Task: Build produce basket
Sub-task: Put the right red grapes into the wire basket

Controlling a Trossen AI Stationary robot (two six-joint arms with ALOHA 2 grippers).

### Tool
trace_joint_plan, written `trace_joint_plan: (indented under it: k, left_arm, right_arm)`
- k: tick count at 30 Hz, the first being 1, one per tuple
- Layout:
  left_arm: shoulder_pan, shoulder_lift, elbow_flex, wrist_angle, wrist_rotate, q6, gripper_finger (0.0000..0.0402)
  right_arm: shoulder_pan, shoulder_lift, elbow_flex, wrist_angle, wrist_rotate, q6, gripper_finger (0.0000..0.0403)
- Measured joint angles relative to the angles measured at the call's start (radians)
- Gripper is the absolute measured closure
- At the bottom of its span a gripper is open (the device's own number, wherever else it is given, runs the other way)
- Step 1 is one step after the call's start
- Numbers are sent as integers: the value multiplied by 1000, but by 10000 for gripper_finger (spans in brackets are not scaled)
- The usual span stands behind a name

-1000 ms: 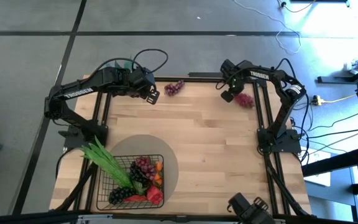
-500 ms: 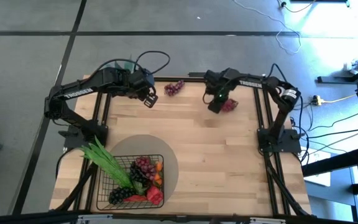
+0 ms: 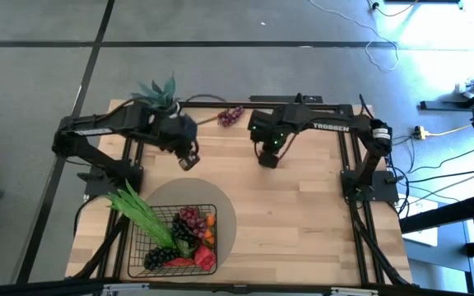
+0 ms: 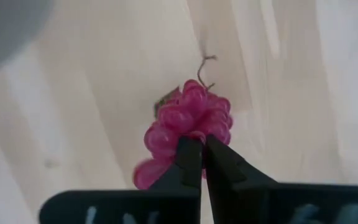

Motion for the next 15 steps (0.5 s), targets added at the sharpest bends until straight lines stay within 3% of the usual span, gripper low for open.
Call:
trace_joint_plan:
  k: [5,15]
  left_arm:
    - [-122,-66,0,-6,-1,-83,331]
    - [-326,-150,-1,-27,0,-133,331]
  right_arm:
    - [85,0,142,-14,60,21,403]
    - [196,0,430,118,44,-19,403]
